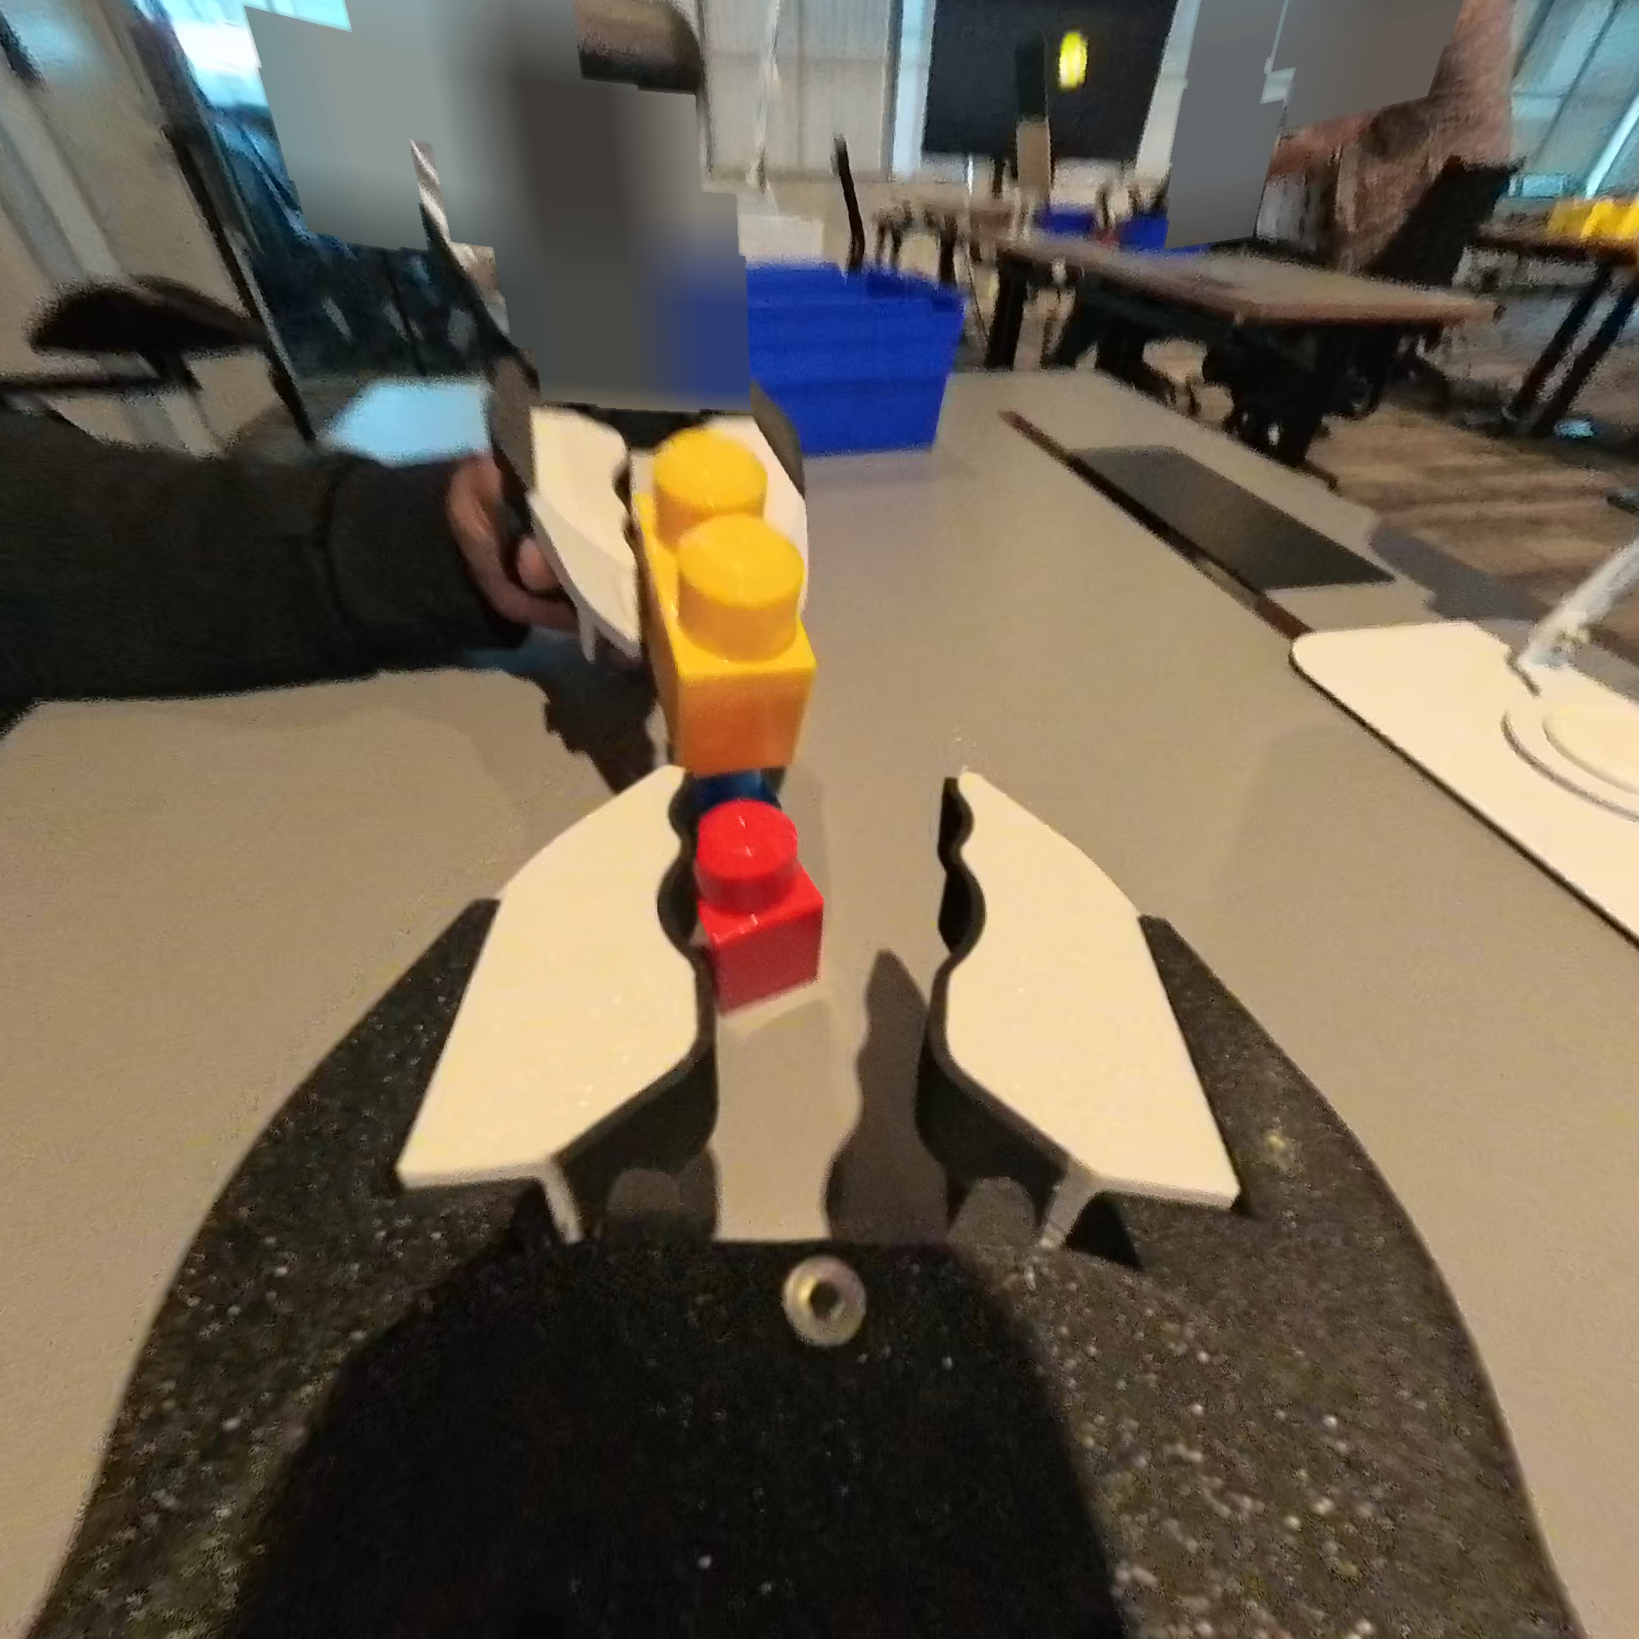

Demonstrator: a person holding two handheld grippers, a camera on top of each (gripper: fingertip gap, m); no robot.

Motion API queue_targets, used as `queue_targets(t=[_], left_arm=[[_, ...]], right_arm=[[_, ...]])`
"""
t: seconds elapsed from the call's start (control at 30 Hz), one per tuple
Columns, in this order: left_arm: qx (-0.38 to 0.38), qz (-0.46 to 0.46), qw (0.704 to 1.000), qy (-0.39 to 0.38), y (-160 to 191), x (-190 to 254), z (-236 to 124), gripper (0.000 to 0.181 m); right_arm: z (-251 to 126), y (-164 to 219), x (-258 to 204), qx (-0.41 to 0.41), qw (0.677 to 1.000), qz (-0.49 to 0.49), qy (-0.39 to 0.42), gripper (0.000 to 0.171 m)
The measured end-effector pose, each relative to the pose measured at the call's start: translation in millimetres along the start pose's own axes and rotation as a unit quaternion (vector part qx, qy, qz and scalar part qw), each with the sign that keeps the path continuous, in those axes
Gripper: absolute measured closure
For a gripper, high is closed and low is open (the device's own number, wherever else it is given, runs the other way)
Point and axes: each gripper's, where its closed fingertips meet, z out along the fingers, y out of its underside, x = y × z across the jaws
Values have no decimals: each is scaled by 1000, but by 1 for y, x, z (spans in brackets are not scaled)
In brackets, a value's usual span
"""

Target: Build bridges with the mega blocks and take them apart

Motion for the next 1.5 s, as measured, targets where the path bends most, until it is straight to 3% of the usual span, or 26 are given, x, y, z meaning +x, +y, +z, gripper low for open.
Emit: queue_targets(t=[0.13, 0.23, 0.43, 0.6, 1.5], left_arm=[[0, 6, 1000, -12, -4, -3, -8, 145], [-15, 15, 999, -25, -4, -7, -21, 145], [-73, 8, 997, -17, 14, -11, -42, 145], [-127, 0, 992, -11, 37, -13, -33, 145], [-123, -10, 992, -7, 39, -15, -28, 145]], right_arm=[[-7, 23, 16, -85, 995, -25, 44, 124], [-8, 27, 21, -99, 993, -15, 56, 128], [1, 56, 10, -213, 974, -65, 42, 129], [8, 73, 1, -274, 954, -118, 36, 128], [9, 71, 9, -268, 954, -120, 65, 130]])
